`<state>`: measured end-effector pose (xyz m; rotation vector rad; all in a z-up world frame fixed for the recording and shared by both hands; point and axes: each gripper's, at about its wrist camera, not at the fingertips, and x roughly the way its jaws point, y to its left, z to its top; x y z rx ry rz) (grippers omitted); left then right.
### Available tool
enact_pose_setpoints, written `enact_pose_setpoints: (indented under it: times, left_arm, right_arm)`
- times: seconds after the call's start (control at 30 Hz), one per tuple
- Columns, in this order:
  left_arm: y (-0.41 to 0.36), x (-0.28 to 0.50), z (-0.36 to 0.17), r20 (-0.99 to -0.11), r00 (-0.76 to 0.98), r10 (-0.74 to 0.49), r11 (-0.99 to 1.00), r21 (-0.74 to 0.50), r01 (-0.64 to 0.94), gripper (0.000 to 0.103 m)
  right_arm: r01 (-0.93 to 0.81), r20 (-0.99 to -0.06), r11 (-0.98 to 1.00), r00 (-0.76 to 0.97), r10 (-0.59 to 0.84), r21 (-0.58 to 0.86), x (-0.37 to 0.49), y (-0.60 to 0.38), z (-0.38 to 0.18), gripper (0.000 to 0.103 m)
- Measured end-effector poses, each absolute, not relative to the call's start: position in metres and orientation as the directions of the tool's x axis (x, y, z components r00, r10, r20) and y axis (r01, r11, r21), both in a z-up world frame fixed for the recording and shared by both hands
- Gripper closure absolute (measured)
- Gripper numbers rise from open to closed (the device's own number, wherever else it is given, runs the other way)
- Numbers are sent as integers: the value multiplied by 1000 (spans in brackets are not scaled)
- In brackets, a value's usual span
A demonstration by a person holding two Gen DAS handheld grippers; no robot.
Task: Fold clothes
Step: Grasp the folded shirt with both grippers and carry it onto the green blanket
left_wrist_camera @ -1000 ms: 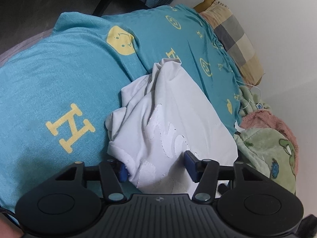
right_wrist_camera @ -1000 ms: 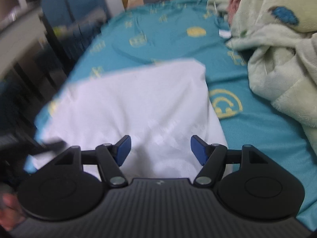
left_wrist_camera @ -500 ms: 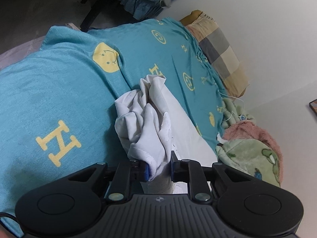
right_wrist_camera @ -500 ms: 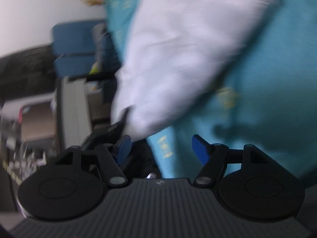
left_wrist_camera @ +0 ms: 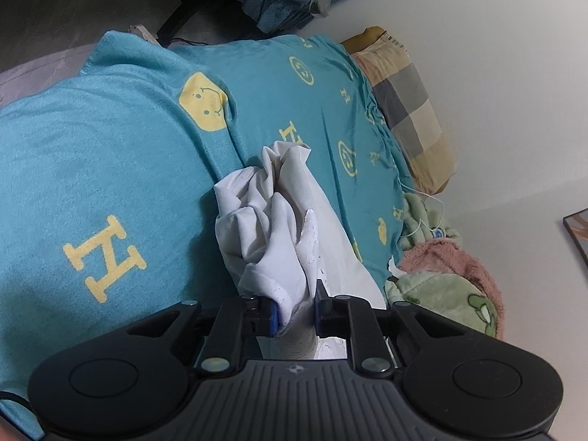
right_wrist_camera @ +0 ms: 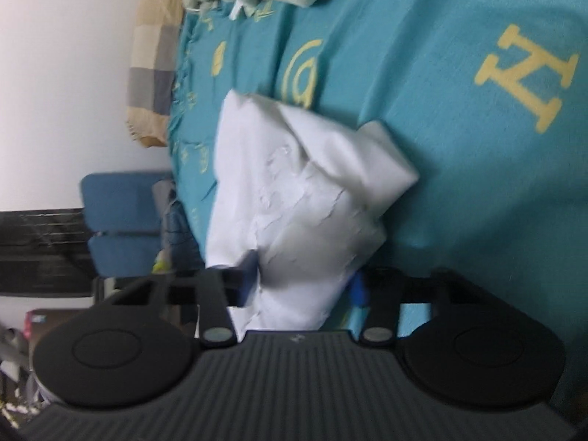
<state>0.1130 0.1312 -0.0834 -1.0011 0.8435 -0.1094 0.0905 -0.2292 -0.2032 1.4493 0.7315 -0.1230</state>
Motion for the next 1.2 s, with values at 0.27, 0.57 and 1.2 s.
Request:
enact_pose_setpoints:
  times: [0.27,0.57,1.2]
  left_arm:
    - [130,112,-67,-530,682,-504,555,-804,-215,86]
    - [78,138,6,-460,641,-614,499,-856,-137,86]
    - [-284,311,184,-231,477,-848,377,-896,236,85]
  right_arm:
    - [436,-502,272,825,261,858,78,-231,-171,83]
    - [348,-404,284,899,169,894,67,-281,-80,84]
    - [208,-128,642,977,-170,738,127,-573,162,84]
